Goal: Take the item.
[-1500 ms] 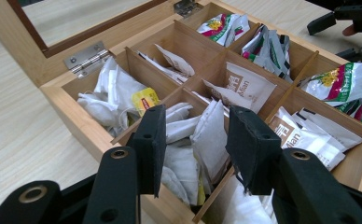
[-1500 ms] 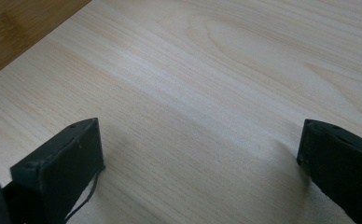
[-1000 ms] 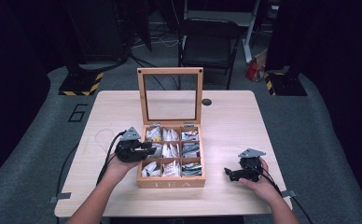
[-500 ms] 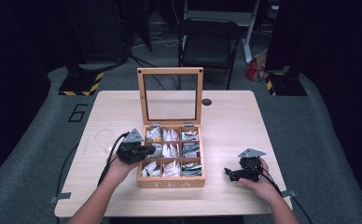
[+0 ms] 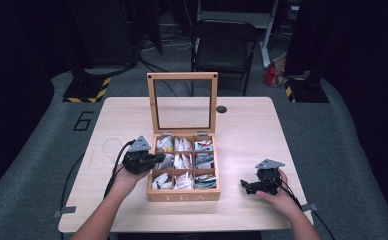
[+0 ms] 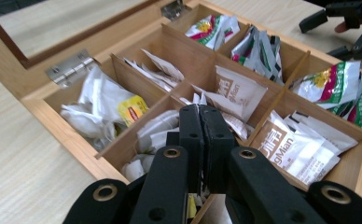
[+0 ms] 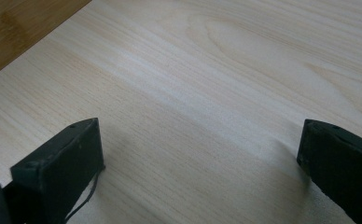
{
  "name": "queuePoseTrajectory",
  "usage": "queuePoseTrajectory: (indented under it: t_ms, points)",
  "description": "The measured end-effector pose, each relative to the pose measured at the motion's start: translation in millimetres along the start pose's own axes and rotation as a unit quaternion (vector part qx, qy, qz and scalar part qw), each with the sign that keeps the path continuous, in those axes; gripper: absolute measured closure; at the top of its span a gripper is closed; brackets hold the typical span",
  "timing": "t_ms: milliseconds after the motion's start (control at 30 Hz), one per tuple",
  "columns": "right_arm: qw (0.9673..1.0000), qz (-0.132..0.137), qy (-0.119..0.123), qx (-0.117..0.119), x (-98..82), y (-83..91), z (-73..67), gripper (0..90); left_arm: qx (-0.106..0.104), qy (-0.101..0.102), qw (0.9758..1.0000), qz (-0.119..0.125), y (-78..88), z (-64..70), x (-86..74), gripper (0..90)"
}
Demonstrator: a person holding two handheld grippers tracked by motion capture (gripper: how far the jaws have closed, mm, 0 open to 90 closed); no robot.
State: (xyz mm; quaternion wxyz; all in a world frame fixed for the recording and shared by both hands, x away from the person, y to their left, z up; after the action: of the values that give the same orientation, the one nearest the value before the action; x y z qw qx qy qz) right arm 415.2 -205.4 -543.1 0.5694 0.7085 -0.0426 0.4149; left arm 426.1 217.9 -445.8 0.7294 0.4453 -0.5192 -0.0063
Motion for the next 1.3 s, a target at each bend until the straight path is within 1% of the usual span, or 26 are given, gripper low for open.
queuePoseTrajectory:
  t_ms: [67, 167, 333, 433, 467, 500, 633, 733, 833, 900, 1033, 1067, 1300]
  points:
    - [1.0000, -0.001, 0.000, 0.000, 0.0, 0.0, 0.0, 0.0, 0.001, 0.001, 1.0000, 0.005, 2.1, -0.6, 1.9, 88.0]
    - [1.0000, 0.000, 0.000, -0.001, 0.0, -0.1, 0.0, 0.0, 0.007, -0.001, 0.9999, 0.010, 7.0, -1.4, 6.1, 88.0]
    - [1.0000, 0.000, 0.000, -0.001, 0.0, -0.1, 0.0, 0.0, 0.011, -0.004, 0.9997, 0.021, 20.2, -3.5, 15.7, 88.1]
    - [1.0000, 0.000, 0.000, -0.001, 0.0, -0.1, 0.0, 0.0, 0.009, -0.001, 0.9997, 0.024, 24.1, -3.4, 18.9, 88.1]
    - [1.0000, 0.000, 0.000, -0.001, 0.0, -0.1, 0.0, 0.0, 0.011, -0.006, 0.9997, 0.023, 27.4, -3.5, 21.5, 88.0]
    - [1.0000, -0.002, 0.001, 0.000, 0.0, 0.1, 0.1, 0.0, 0.011, -0.006, 0.9995, 0.028, 28.9, -3.4, 22.9, 88.1]
    - [1.0000, -0.001, 0.000, 0.000, 0.0, 0.0, 0.0, 0.0, 0.014, -0.008, 0.9993, 0.033, 34.1, -3.4, 26.9, 88.1]
    - [1.0000, 0.000, 0.000, -0.001, 0.0, -0.1, 0.0, 0.0, 0.015, -0.013, 0.9990, 0.039, 41.4, -4.1, 31.9, 88.1]
    - [1.0000, -0.001, 0.000, -0.001, 0.0, -0.1, 0.0, 0.0, 0.015, -0.013, 0.9990, 0.040, 43.4, -4.2, 33.2, 88.0]
    - [1.0000, -0.001, 0.000, -0.001, 0.0, 0.0, 0.0, 0.0, 0.019, -0.015, 0.9988, 0.042, 46.1, -4.6, 34.6, 88.0]
    - [1.0000, -0.001, 0.000, 0.000, 0.0, 0.0, 0.0, 0.0, 0.017, -0.015, 0.9988, 0.043, 50.2, -4.8, 36.0, 88.1]
    - [1.0000, 0.000, 0.000, 0.000, 0.0, 0.0, 0.0, 0.0, 0.020, -0.014, 0.9986, 0.048, 50.5, -4.5, 36.3, 88.0]
    - [1.0000, 0.000, 0.000, -0.001, 0.0, -0.1, 0.0, 0.0, 0.024, -0.013, 0.9982, 0.053, 56.9, -7.3, 36.9, 88.1]
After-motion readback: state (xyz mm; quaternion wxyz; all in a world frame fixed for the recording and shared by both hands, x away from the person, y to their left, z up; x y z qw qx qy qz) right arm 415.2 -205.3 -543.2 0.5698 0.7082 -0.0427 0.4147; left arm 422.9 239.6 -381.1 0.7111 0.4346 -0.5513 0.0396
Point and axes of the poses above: each handheld gripper's, and its own axes: y roughly backward along the jaws, x roughly out of its top, z roughly to its right, the point moved 2 cm from there along -y, roughly forward along the jaws, and after that the axes turned 6 degrees about -z, right-handed, at the moved point
